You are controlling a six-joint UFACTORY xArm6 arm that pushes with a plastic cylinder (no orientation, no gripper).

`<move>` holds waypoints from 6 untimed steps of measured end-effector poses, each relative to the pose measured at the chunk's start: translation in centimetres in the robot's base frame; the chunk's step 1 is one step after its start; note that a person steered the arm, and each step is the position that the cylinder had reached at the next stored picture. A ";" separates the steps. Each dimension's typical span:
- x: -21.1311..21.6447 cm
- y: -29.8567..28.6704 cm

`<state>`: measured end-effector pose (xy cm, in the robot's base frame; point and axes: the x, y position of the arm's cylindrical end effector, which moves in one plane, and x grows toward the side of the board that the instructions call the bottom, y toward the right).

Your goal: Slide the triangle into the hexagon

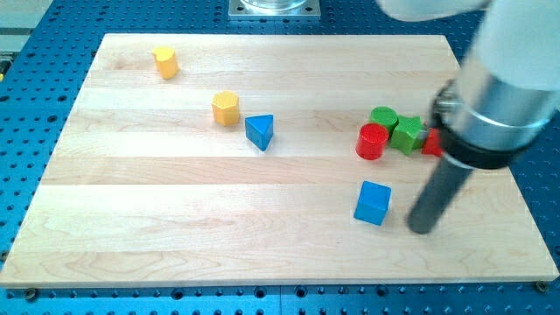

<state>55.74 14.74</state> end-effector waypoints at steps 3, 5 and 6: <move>-9.0 -17.4; -13.2 -15.4; -13.7 -16.3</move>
